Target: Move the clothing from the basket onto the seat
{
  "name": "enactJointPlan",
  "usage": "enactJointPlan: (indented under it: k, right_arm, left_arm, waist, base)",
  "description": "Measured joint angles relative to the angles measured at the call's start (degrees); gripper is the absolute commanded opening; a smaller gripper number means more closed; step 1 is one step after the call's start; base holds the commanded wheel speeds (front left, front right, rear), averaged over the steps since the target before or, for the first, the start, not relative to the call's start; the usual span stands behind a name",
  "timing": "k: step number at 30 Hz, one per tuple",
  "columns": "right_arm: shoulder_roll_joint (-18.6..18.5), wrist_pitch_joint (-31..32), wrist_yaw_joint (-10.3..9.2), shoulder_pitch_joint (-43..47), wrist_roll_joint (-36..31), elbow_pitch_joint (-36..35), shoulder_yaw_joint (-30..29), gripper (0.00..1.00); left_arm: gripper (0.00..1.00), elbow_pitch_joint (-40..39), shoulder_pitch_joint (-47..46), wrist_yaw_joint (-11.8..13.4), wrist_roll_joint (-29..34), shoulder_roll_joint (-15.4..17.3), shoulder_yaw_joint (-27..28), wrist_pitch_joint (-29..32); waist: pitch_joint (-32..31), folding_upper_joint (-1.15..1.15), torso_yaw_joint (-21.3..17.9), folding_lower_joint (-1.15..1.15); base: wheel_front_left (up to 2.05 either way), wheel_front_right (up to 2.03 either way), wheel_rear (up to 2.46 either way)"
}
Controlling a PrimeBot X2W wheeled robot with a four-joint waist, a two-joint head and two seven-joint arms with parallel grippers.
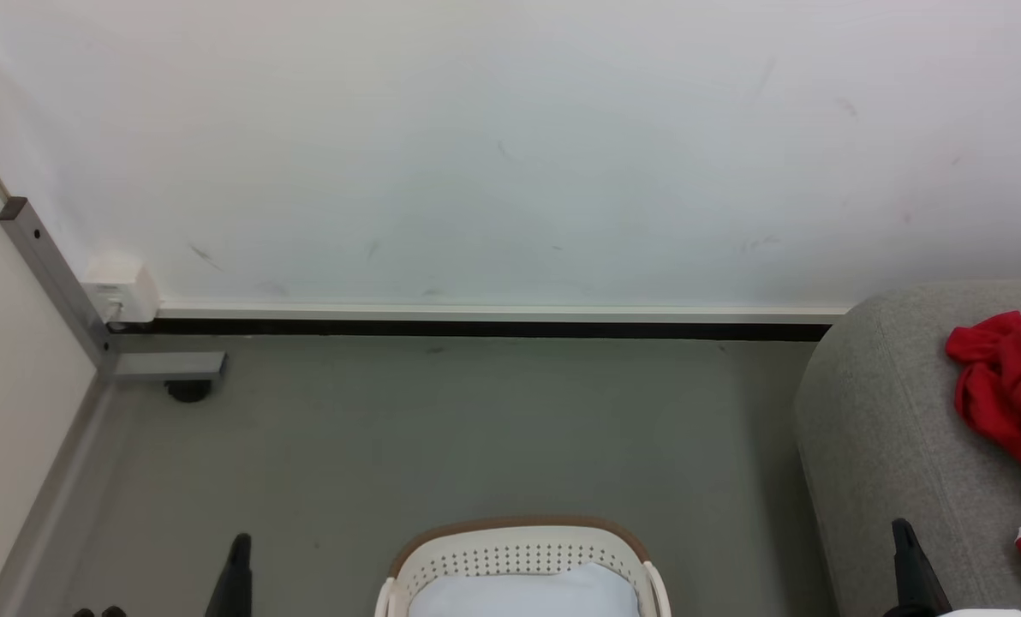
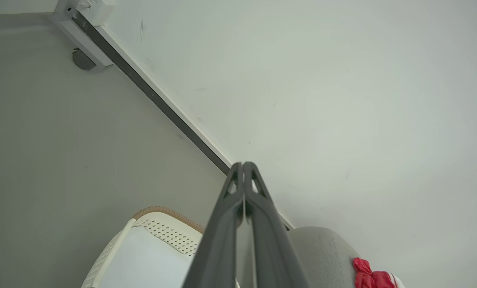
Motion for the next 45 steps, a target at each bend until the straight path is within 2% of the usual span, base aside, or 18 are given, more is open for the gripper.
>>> enactJointPlan:
  k: [21, 45]
  right_arm:
    - [-0.1, 3.4, 0.00, -0.9, 13.1, -2.5, -1.8, 0.00]
    - [-0.2, 6.5, 0.00, -1.7, 25.8, -4.8, -3.4, 0.00]
  left_arm:
    - [0.00, -0.2, -2.3, 0.0, -13.7, -0.2, 1.1, 3.5]
    - [0.00, -0.5, -4.5, -0.1, -26.0, -0.3, 2.1, 6.8]
  waist:
    - [0.8, 0.00, 0.4, 0.00]
    - [1.6, 0.00, 0.8, 0.00]
  base:
    - [0.00, 0.00, 0.00]
    - [0.00, 0.00, 0.00]
